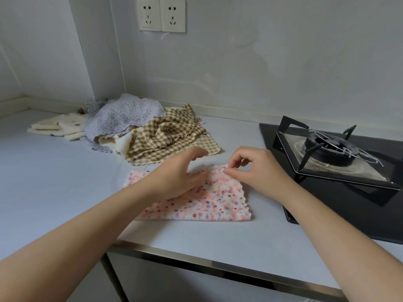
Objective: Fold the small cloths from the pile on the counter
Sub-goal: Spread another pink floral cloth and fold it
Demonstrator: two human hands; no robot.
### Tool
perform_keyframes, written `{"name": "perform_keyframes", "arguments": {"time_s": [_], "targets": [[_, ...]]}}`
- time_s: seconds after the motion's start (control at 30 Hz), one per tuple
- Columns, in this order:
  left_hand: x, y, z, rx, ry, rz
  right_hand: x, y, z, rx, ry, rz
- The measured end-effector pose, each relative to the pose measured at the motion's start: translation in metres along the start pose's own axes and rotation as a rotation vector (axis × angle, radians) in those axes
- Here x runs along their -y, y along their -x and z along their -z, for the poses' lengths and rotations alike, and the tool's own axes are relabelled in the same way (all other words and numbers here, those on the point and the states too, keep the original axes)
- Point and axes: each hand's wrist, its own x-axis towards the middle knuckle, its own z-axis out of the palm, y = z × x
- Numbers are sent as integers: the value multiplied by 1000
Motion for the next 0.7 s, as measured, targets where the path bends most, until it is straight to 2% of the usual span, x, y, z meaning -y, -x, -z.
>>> {"name": "perform_keyframes", "arguments": {"time_s": [0.17, 0.43, 0.53, 0.6, 0.7], "targets": [[-17, -5, -4, -105, 112, -67, 15, 4, 4, -58, -88, 131], [-26, -6, -6, -126, 143, -110, 17, 5, 8, -97, -112, 131], [-27, -5, -5, -171, 122, -131, 16, 4, 8, -84, -149, 65], [-27, -5, -5, -187, 112, -150, 16, 4, 8, -29, -221, -38], [-25, -5, -6, -191, 93, -159, 13, 2, 8, 67, -208, -145]]}}
